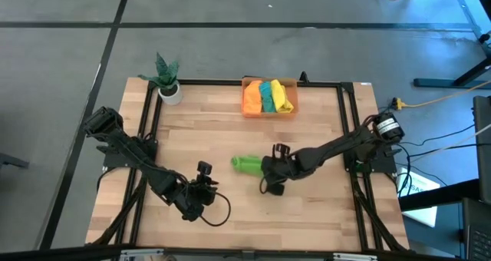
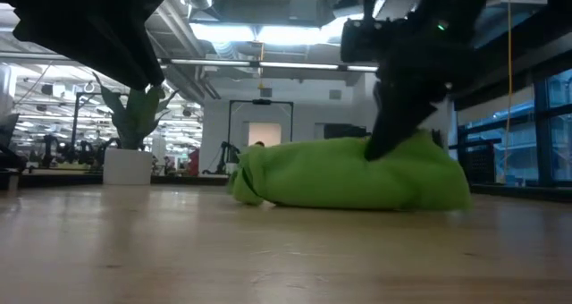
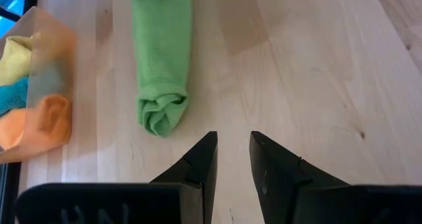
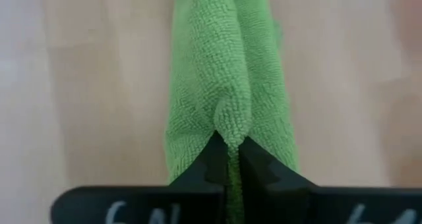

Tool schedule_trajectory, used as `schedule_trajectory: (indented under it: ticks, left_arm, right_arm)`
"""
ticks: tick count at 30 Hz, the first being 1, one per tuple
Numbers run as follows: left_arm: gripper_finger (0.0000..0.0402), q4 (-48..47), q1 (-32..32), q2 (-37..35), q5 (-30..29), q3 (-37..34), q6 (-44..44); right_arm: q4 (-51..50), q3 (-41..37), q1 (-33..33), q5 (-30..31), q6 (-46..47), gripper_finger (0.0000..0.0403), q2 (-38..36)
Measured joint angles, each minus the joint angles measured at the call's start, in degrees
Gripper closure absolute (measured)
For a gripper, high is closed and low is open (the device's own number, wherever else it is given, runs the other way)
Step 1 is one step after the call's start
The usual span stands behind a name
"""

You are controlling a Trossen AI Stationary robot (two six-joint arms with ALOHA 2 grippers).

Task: Roll microfiber towels into tight, uniform cylinder then place into a basket
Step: Roll the green microfiber towel

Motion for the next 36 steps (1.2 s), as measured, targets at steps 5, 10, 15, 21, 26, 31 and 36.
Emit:
schedule_trajectory:
  ticks: [5, 10, 15, 21, 26, 31, 36]
  left_arm:
    - [0.0321, 0.00, -0.09, 0.00, 0.00, 0.00, 0.00]
    - [0.0321, -0.02, -0.60, 0.00, 0.00, 0.00, 0.00]
    - [0.0321, -0.02, -1.47, 0.00, 0.00, 0.00, 0.00]
    - [0.0321, -0.04, -1.46, 0.00, 0.00, 0.00, -0.02]
    - [0.0321, -0.04, -1.42, 0.00, -0.01, 0.00, -0.09]
    - [0.0321, -0.02, -1.42, 0.00, -0.02, 0.00, -0.09]
    - [0.0321, -0.04, -1.42, 0.00, -0.02, 0.00, -0.08]
  right_arm:
    - [-10.23, 6.23, -1.75, 3.45, -2.91, 0.0392, -0.08]
    - [-10.55, 8.00, -3.09, -2.22, -4.06, 0.0392, -0.16]
    - [-3.58, 2.50, -3.22, -8.23, -1.97, 0.0392, 0.43]
    - [4.79, -2.67, -3.17, -10.04, 1.62, 0.0392, 0.62]
    - [11.34, -6.00, -2.49, -14.48, 1.76, 0.0381, 0.62]
    - [14.53, -9.19, -2.17, -14.79, 5.89, 0.0335, 0.57]
    - [15.40, -9.75, -2.02, -15.90, 4.97, 0.0297, 0.51]
